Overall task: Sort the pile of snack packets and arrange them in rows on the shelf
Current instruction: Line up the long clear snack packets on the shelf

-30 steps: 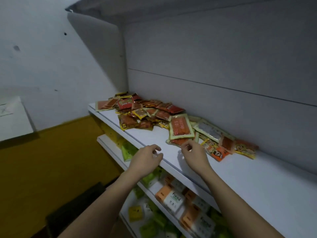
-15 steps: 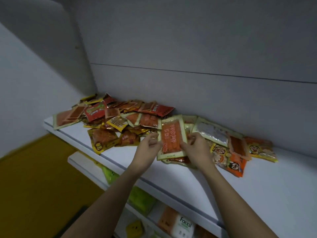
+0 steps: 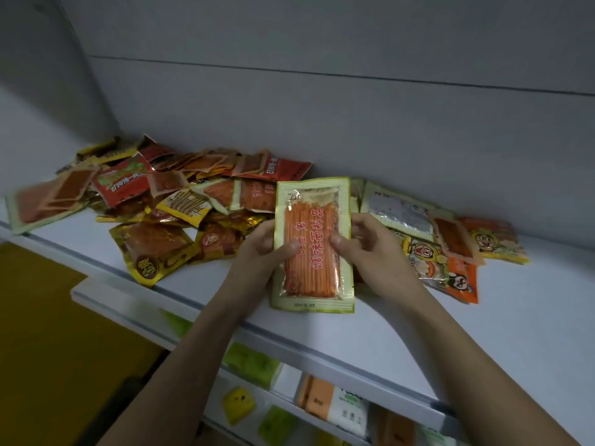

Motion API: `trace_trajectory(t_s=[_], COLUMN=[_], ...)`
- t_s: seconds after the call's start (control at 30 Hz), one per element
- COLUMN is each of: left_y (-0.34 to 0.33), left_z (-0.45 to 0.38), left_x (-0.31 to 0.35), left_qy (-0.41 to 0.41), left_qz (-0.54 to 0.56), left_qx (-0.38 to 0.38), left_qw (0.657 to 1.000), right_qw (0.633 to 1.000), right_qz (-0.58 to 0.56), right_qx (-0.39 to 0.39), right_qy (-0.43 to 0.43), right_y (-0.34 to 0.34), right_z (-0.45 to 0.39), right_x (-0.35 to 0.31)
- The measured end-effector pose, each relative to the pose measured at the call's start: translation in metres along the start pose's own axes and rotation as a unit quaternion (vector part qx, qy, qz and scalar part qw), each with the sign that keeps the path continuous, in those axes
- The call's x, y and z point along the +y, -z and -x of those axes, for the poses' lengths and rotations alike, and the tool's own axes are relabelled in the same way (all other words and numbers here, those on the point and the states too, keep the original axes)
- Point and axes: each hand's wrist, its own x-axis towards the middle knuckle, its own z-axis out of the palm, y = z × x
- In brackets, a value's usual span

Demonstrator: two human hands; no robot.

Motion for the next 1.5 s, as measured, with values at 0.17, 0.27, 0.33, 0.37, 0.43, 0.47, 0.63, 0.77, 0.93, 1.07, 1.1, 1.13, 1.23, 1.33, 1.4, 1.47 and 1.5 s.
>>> trace_trajectory(t_s=[0.17,0.27,0.33,0.37,0.43,0.47,0.63,0.77,0.93,1.07,1.1,1.13,1.23,1.33,1.4,1.47,1.5], left_y=[0.003,0.002,0.001,0.001,0.001,0.001,0.001,0.001,0.002,-0.009,-0.012,-0.016,-0.018,-0.017,-0.012,-0.005,-0.003], left_z=[0.000,-0.003,-0.005,-0.005,-0.005,-0.005,-0.004,0.000,0.001,0.000,-0.003,-0.005,-0.017,-0.027,-0.032,-0.035,-0.036], left_x=[-0.002,0.001,0.001,0.000,-0.001,-0.002,-0.003,-0.003,-0.008,-0.006,-0.005,-0.001,-0.002,-0.001,-0.001,-0.003,-0.005], left_qy=[0.015,0.016,0.017,0.016,0.010,0.005,-0.006,-0.050,-0.102,-0.114,-0.107,-0.095,-0.042,-0.052,-0.075,-0.079,-0.080], left_qz=[0.079,0.077,0.073,0.072,0.071,0.072,0.092,0.095,0.027,-0.086,-0.102,-0.125,-0.129,-0.113,-0.099,-0.106,-0.122], left_qx=[0.092,0.129,0.135,0.134,0.134,0.134,0.124,0.130,0.124,0.081,0.072,0.056,-0.013,0.020,0.034,0.043,0.054], left_qw=[0.992,0.989,0.988,0.988,0.988,0.988,0.988,0.986,0.987,0.986,0.986,0.986,0.991,0.992,0.992,0.990,0.988], right_qw=[0.963,0.942,0.936,0.934,0.933,0.938,0.962,0.977,0.962,0.967,0.970,0.974,0.987,0.994,0.989,0.968,0.955], right_qz=[0.165,0.290,0.323,0.333,0.336,0.324,0.246,0.124,0.003,-0.036,-0.037,-0.038,-0.044,-0.001,0.053,0.146,0.198], right_qx=[0.208,0.166,0.138,0.132,0.128,0.122,0.114,0.172,0.264,0.246,0.233,0.216,0.148,0.102,0.126,0.189,0.209], right_qy=[0.038,0.009,-0.005,-0.012,-0.023,-0.028,-0.032,0.016,0.068,0.061,0.063,0.063,0.052,0.035,0.059,0.077,0.074], right_y=[0.019,0.018,0.012,0.011,0.010,0.009,0.011,0.022,0.039,0.040,0.037,0.032,0.015,0.005,0.014,0.033,0.045], right_z=[-0.009,-0.003,-0.001,-0.001,-0.003,-0.003,-0.003,-0.005,-0.003,-0.002,-0.001,0.000,0.004,0.004,-0.003,-0.015,-0.022], right_x=[0.016,0.017,0.018,0.019,0.020,0.020,0.016,0.005,-0.003,-0.002,-0.004,-0.006,-0.005,-0.001,-0.001,-0.004,-0.006])
